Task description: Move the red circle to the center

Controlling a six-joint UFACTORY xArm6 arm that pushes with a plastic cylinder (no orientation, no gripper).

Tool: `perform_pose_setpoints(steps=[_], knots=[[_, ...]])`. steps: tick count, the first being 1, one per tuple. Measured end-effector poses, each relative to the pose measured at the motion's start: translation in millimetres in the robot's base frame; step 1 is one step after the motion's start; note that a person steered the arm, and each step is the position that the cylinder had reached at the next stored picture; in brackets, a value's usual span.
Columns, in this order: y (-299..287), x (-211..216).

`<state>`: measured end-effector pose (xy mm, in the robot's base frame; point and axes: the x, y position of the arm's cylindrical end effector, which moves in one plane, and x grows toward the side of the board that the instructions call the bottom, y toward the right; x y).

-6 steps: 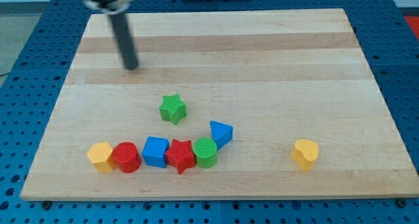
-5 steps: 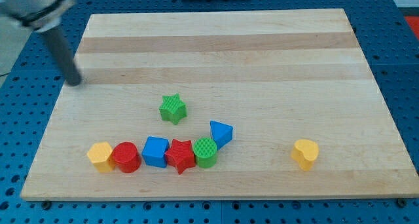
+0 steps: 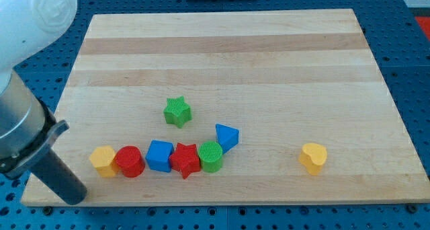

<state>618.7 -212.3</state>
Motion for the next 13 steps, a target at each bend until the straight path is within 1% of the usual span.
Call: perform_pose_setpoints(steps=[2,3,6,8,9,11,12,13], knots=[[73.7,0.0],[69.6,-16.1],[30.1,-90.3],[20.8,-138.9],[20.8,-141.3],[35.2,-79.0],[62.4,-65.5],[84.0,-77.9]])
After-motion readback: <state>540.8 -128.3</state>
